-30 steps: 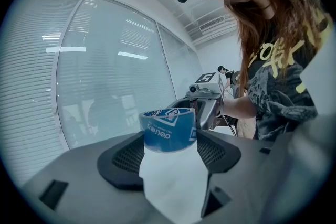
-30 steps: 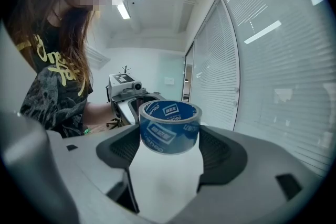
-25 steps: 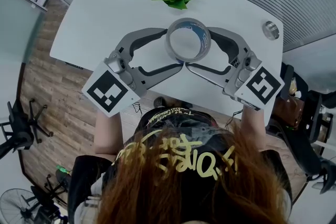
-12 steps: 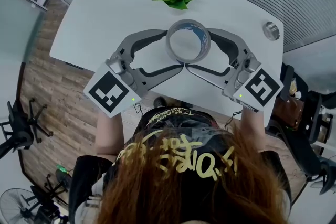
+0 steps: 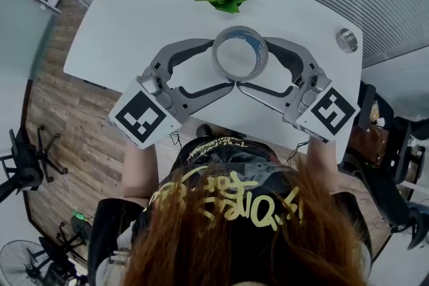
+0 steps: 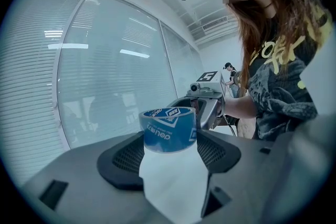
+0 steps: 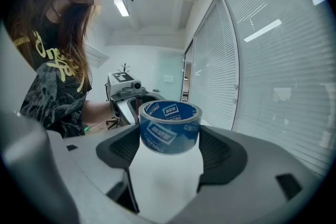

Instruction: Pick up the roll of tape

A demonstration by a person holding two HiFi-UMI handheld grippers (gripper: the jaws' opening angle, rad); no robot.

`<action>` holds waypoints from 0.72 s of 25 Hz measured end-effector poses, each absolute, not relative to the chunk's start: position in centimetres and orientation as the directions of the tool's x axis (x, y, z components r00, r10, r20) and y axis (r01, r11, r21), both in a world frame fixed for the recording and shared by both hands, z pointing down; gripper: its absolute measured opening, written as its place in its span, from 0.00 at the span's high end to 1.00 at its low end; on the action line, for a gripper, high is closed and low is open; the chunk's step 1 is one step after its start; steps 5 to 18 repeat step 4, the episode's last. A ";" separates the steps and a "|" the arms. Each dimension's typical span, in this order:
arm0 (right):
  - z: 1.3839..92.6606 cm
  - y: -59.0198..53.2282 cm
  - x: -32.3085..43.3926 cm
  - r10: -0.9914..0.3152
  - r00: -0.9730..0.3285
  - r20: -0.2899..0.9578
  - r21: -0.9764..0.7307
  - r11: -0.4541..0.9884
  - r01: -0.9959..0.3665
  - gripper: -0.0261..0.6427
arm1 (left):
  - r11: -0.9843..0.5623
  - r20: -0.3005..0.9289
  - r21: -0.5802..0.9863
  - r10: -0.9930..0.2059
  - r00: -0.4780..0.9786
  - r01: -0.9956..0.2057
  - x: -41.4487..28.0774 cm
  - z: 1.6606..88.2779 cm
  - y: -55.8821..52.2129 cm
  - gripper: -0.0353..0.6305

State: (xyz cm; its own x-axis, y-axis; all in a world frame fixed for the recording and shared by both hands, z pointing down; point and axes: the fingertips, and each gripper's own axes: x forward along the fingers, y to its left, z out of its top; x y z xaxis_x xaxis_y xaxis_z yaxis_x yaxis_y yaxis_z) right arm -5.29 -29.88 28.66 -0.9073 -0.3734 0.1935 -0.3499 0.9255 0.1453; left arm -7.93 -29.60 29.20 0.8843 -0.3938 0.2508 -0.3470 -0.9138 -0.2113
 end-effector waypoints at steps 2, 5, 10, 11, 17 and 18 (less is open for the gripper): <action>28.7 -30.0 -5.3 -0.371 -0.908 0.194 0.152 0.926 -0.346 0.46 | -0.913 0.253 -0.213 -0.395 0.883 -0.347 -7.9 29.3 -29.7 0.48; 28.8 -30.2 -5.3 -0.370 -0.908 0.195 0.154 0.926 -0.345 0.46 | -0.913 0.253 -0.213 -0.396 0.883 -0.348 -7.9 29.3 -29.8 0.48; 28.8 -30.2 -5.3 -0.370 -0.908 0.195 0.154 0.926 -0.345 0.46 | -0.913 0.253 -0.213 -0.396 0.883 -0.348 -7.9 29.3 -29.8 0.48; 28.8 -30.2 -5.3 -0.370 -0.908 0.195 0.154 0.926 -0.345 0.46 | -0.913 0.253 -0.213 -0.396 0.883 -0.348 -7.9 29.3 -29.8 0.48; 28.8 -30.2 -5.3 -0.370 -0.908 0.195 0.154 0.926 -0.345 0.46 | -0.913 0.253 -0.213 -0.396 0.883 -0.348 -7.9 29.3 -29.8 0.48; 28.8 -30.2 -5.3 -0.370 -0.908 0.195 0.154 0.926 -0.345 0.46 | -0.913 0.253 -0.213 -0.396 0.883 -0.348 -7.9 29.3 -29.8 0.48</action>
